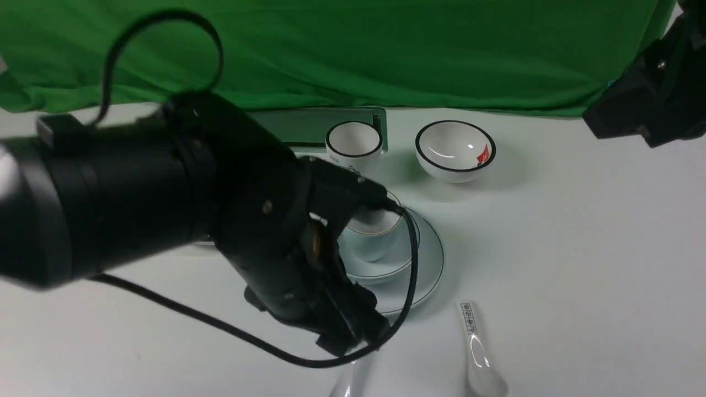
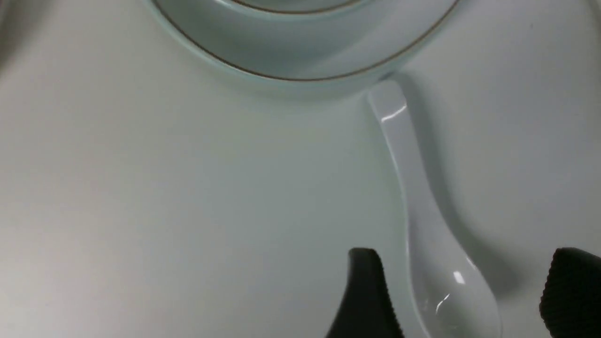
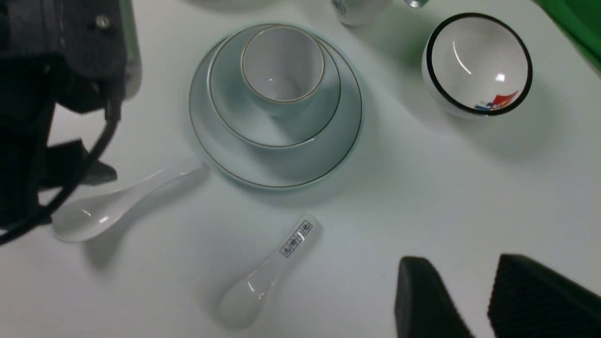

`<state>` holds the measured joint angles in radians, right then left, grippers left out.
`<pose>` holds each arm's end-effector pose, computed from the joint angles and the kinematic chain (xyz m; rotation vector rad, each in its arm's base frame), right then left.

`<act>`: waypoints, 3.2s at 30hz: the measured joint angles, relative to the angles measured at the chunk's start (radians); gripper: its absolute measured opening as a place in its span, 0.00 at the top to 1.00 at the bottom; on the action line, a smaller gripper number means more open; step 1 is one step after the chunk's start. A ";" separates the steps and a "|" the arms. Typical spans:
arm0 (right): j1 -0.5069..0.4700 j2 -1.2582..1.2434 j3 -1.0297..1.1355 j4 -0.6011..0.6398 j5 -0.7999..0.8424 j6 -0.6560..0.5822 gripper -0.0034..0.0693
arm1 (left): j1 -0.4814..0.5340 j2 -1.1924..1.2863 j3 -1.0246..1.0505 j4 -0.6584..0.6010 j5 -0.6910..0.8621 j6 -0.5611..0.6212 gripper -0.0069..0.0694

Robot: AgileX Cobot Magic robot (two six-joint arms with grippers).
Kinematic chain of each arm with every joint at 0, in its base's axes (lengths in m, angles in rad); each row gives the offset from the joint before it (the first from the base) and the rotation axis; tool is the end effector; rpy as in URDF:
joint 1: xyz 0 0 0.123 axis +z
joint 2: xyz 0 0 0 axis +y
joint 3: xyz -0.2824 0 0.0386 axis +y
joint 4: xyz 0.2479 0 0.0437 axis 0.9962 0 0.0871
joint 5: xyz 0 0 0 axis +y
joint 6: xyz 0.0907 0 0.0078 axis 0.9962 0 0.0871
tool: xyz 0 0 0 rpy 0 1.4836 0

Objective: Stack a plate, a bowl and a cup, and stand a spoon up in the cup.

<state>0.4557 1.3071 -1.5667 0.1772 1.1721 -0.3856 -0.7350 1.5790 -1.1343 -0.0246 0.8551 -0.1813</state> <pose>0.2209 0.1247 0.4458 -0.9714 2.1860 0.2607 0.2328 -0.2127 0.2526 0.7531 2.7164 -0.2529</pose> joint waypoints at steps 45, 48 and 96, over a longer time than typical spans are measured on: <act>0.000 0.001 0.066 0.004 -0.109 -0.005 0.60 | 0.176 0.083 0.018 0.050 -1.133 0.023 0.80; 0.000 0.001 0.066 -0.001 -0.116 -0.005 0.60 | 0.193 0.162 0.018 0.050 -1.247 0.017 0.80; 0.029 -0.422 0.468 -0.023 -0.541 0.078 0.84 | 0.216 -1.065 0.614 0.131 -0.347 0.079 0.96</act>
<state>0.4847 0.8854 -1.0985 0.1541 0.6308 -0.3077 -0.5186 0.5138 -0.5202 0.1064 0.5079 -0.1019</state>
